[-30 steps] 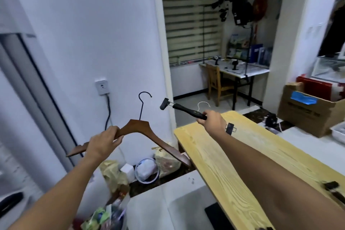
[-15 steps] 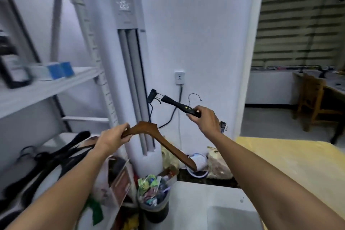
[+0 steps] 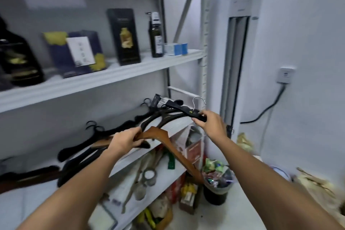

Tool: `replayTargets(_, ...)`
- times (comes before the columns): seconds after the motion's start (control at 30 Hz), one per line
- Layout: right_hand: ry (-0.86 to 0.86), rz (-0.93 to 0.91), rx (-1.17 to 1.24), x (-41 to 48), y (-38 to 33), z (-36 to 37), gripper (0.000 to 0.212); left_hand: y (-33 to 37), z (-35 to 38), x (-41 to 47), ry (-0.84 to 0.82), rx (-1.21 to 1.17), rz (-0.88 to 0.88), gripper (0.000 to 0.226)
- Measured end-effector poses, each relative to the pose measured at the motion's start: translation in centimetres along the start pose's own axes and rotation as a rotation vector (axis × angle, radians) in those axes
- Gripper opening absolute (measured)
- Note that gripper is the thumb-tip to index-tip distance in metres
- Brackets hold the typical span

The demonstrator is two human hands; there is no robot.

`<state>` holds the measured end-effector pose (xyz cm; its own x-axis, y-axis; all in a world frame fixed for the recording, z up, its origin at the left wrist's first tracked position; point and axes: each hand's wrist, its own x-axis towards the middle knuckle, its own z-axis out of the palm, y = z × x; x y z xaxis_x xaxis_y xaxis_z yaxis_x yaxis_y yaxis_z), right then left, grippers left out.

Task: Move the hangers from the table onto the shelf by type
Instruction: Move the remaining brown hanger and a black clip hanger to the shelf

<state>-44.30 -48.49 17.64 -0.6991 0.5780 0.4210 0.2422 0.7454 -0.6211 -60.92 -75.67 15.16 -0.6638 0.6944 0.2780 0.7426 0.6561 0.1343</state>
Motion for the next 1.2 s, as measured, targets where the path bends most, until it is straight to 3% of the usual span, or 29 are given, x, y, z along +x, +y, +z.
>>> replayTargets(0.23,-0.163,-0.206,-0.017,-2.2,-8.4,7.2,0.028,-6.3,-1.9,-8.4,0.028,0.064,-0.171,0.025)
replayTargets(0.73,-0.308,-0.357,0.047,-9.6,-25.5,18.2,0.03,-21.5,-8.3,-25.2,0.012,0.129,-0.527,0.038)
replayTargets(0.93,-0.347,-0.273,0.097,-13.1,-31.0,22.7,0.038,-27.7,-9.7,-31.8,0.035,0.064,-0.633,0.024)
replayTargets(1.2,-0.382,-0.209,0.123,-16.1,-36.1,27.1,0.035,-33.2,-8.3,-36.2,0.145,-0.035,-0.683,0.022)
